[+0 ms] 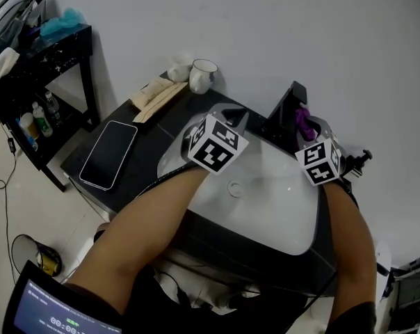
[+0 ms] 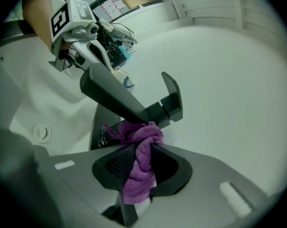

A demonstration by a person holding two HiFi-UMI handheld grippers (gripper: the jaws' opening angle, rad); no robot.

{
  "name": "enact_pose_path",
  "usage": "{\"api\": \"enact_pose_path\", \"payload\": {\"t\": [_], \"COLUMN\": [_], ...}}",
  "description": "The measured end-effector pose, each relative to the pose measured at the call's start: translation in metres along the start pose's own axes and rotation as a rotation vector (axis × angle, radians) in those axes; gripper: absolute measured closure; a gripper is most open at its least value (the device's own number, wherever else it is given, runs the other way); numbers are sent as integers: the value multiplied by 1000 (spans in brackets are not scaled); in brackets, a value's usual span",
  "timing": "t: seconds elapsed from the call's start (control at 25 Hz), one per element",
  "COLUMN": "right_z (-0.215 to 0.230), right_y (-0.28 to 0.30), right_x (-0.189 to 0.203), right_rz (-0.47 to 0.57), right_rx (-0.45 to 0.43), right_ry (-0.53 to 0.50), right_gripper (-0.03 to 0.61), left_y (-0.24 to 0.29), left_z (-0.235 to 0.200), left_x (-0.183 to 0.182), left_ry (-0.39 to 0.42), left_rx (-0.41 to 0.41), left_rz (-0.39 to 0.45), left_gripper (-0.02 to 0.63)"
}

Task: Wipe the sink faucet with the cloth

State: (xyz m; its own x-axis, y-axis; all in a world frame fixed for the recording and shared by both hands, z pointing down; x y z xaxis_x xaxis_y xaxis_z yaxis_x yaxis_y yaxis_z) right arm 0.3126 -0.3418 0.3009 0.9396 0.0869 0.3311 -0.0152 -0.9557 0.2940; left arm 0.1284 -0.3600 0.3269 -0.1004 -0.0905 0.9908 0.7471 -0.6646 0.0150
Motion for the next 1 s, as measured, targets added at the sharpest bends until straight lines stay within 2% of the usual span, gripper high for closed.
{"api": "enact_pose_path", "payload": {"t": [0.24,0.44,1.0], "right_z": [-22,-55,-65], "right_y": [6,10,7], "right_x": [6,11,10], "right_rz": [-5,-18,-11], "right_rx": [-63,-149,-143], "right_ry": [0,-49,-25], "right_gripper": [482,482,480], "left_y": [0,0,0], "left_z": [0,0,0], "left_x": [-1,1,2], "left_ry": [5,3,6], "left_rx": [-3,-3,0], "left_rz": [-1,-4,-9], "left_gripper": [597,597,597]}}
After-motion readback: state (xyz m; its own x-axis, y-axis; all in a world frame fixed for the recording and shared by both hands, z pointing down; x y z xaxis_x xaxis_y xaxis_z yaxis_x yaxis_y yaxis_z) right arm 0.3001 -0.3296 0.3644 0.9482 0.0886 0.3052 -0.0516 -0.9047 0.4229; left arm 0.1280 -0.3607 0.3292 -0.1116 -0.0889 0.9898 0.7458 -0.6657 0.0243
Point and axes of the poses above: the fingertips, and each gripper's own axes: y forward along the fingers, z to its right, x out of its underside, the point moved 5 cm from there along -y, backward along the fingers, and after that the axes turned 5 degrees about -y, right-handed, at the moved point
